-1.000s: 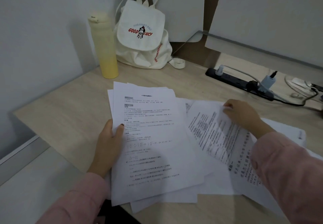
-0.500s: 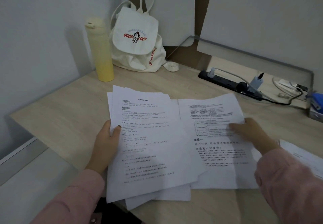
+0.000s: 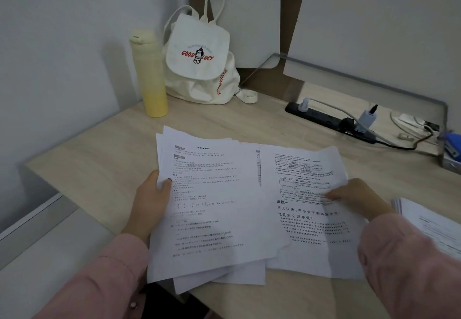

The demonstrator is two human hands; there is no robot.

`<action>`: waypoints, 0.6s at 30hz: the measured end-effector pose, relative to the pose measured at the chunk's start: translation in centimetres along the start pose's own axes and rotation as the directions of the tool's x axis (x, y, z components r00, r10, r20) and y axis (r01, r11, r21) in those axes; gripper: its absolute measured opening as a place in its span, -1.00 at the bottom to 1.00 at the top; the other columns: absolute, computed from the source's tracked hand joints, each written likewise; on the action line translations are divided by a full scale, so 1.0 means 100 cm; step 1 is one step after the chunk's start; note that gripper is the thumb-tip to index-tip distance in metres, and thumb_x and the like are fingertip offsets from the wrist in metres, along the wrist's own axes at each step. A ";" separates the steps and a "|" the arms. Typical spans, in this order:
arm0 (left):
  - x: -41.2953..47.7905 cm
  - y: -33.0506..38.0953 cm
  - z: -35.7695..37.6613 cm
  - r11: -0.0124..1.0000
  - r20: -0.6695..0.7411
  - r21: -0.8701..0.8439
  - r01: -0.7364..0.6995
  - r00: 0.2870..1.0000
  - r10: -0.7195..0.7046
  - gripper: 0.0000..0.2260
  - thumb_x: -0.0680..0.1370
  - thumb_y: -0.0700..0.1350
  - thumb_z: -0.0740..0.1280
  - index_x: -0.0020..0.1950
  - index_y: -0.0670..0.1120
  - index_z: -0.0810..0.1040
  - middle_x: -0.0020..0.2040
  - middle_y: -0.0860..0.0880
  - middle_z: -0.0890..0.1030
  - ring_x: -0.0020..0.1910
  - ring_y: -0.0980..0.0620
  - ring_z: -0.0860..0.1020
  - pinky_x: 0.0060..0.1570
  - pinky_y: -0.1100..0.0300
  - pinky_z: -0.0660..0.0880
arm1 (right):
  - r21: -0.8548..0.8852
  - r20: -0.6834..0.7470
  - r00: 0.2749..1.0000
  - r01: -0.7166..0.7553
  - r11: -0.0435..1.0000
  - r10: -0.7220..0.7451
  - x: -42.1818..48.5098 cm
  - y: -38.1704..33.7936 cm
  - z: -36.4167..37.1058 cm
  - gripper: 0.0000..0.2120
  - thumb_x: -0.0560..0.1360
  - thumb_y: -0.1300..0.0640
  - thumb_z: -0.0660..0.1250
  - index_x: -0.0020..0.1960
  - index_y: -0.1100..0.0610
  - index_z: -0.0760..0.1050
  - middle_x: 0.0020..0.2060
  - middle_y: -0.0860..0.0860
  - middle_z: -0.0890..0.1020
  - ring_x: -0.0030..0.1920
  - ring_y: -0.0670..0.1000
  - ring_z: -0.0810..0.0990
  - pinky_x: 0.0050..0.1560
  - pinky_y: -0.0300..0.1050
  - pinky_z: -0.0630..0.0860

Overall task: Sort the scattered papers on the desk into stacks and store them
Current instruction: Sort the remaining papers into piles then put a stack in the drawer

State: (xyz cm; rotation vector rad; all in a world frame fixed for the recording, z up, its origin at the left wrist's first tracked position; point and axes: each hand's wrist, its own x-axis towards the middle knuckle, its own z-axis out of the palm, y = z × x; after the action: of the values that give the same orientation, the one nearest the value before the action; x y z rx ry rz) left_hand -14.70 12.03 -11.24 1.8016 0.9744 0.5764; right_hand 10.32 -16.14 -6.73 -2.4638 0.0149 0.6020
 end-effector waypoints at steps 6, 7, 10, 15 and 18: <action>-0.003 0.001 -0.008 1.000 -0.008 0.010 -0.009 1.000 0.009 -0.87 0.60 -0.21 0.13 0.07 -0.07 0.44 0.02 0.03 0.52 -0.08 0.10 0.49 -0.18 0.29 0.35 | -0.002 -0.281 0.942 0.192 0.981 -0.185 -0.019 -0.012 -0.007 -0.72 0.48 0.22 0.29 0.14 0.33 0.49 -0.11 0.24 0.59 -0.10 0.22 0.58 -0.06 0.07 0.52; -0.003 0.001 -0.009 1.000 -0.007 0.016 -0.005 1.000 0.005 -0.86 0.60 -0.21 0.13 0.08 -0.08 0.45 0.04 0.02 0.52 -0.02 0.06 0.48 -0.10 0.25 0.35 | -0.011 -0.341 0.906 0.265 0.964 -0.253 -0.024 -0.017 -0.010 -0.71 0.50 0.21 0.26 0.18 0.30 0.47 -0.05 0.25 0.60 -0.07 0.23 0.57 -0.09 0.01 0.48; -0.003 -0.002 -0.013 0.999 0.004 0.026 0.024 1.000 -0.024 -0.78 0.60 -0.21 0.13 0.20 -0.14 0.47 0.11 -0.01 0.53 0.05 0.01 0.48 0.04 0.16 0.38 | 0.044 -0.497 0.780 0.461 0.886 -0.381 -0.041 -0.034 -0.020 -0.70 0.54 0.19 0.21 0.24 0.24 0.44 0.07 0.21 0.60 0.04 0.21 0.56 -0.10 -0.08 0.37; -0.006 -0.004 -0.018 0.998 0.059 -0.027 0.063 0.996 -0.062 -0.61 0.59 -0.21 0.17 0.42 -0.07 0.25 0.25 0.00 0.48 0.16 -0.03 0.47 0.20 0.03 0.42 | 0.284 -0.608 0.697 0.639 0.715 -0.381 -0.065 -0.064 -0.039 -0.76 0.53 0.18 0.24 0.17 0.20 0.49 -0.03 0.02 0.55 -0.02 0.02 0.52 -0.04 -0.13 0.38; -0.012 -0.003 -0.021 0.997 0.097 -0.074 -0.028 0.995 0.035 -0.35 0.58 -0.21 0.23 0.54 0.07 -0.05 0.34 0.16 0.32 0.28 0.08 0.38 0.35 0.07 0.31 | 0.420 -0.584 0.733 0.641 0.643 -0.349 -0.074 -0.077 -0.048 -0.75 0.53 0.18 0.27 0.18 0.22 0.49 -0.03 0.03 0.55 -0.10 -0.01 0.53 -0.03 -0.19 0.35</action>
State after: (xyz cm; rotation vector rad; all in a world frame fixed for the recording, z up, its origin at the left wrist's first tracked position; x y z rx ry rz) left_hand -17.04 12.23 -10.54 1.7668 0.8491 0.5310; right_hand 6.76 -13.41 4.07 -1.7806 -0.2690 -0.2363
